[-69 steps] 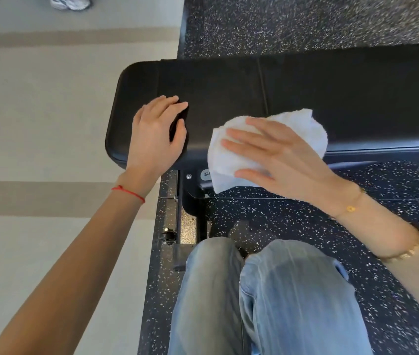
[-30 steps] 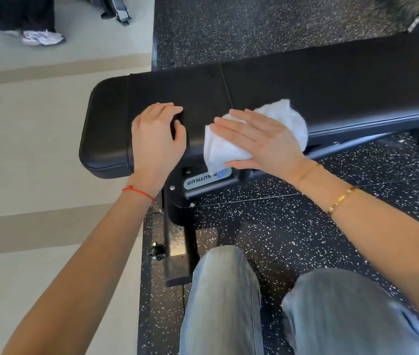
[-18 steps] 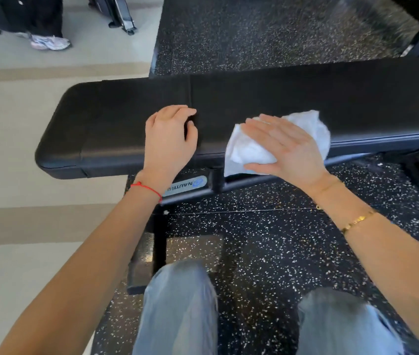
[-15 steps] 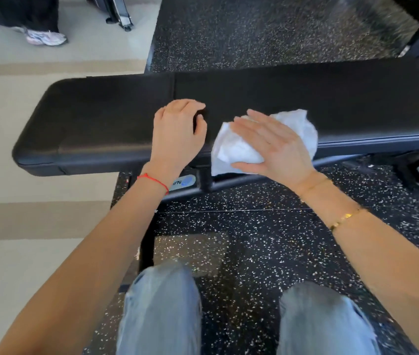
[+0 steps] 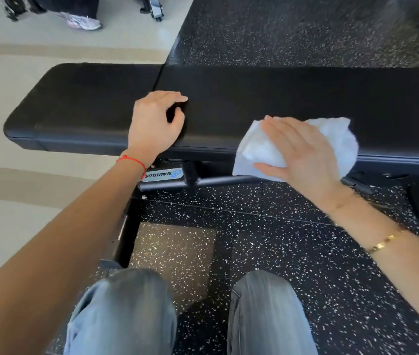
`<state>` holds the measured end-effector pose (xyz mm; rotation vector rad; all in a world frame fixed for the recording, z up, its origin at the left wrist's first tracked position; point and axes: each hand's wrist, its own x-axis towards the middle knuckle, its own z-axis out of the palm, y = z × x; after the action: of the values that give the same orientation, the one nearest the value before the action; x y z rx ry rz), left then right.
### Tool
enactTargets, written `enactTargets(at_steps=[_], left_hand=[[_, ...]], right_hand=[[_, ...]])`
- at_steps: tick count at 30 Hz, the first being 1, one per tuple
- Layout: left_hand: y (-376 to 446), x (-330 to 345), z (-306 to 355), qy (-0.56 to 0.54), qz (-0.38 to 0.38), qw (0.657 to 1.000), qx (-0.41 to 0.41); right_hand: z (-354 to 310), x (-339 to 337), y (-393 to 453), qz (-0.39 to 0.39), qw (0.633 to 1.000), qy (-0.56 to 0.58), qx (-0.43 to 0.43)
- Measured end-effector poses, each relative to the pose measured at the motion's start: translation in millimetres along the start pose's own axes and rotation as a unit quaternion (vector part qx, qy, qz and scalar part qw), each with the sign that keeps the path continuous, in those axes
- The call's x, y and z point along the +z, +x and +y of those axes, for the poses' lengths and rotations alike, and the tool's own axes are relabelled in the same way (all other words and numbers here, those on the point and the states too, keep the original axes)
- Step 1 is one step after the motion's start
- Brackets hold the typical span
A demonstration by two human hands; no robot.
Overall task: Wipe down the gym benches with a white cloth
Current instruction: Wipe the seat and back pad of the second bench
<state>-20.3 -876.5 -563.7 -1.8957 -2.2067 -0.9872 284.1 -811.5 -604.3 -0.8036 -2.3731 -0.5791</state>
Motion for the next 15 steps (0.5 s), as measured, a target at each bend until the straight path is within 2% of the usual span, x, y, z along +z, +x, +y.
enactTargets(at_steps=[4, 8, 12, 15], left_hand=[[0.5, -2.6, 1.8, -0.003, -0.006, 1.000, -0.004], [-0.6, -3.4, 0.0, 0.000, -0.002, 1.000, 0.010], [2.5, -0.7, 0.0, 0.016, -0.013, 1.000, 0.019], [3.4, 1.8, 2.5, 0.025, -0.015, 1.000, 0.010]], right_hand=[[-35.0, 5.2, 27.0, -0.044, 0.998, -0.015, -0.033], [-27.2, 2.9, 24.3, -0.003, 0.997, -0.036, -0.074], [12.9, -8.6, -8.2, -0.002, 1.000, 0.001, -0.029], [10.2, -8.6, -4.7, -0.004, 1.000, -0.008, -0.007]])
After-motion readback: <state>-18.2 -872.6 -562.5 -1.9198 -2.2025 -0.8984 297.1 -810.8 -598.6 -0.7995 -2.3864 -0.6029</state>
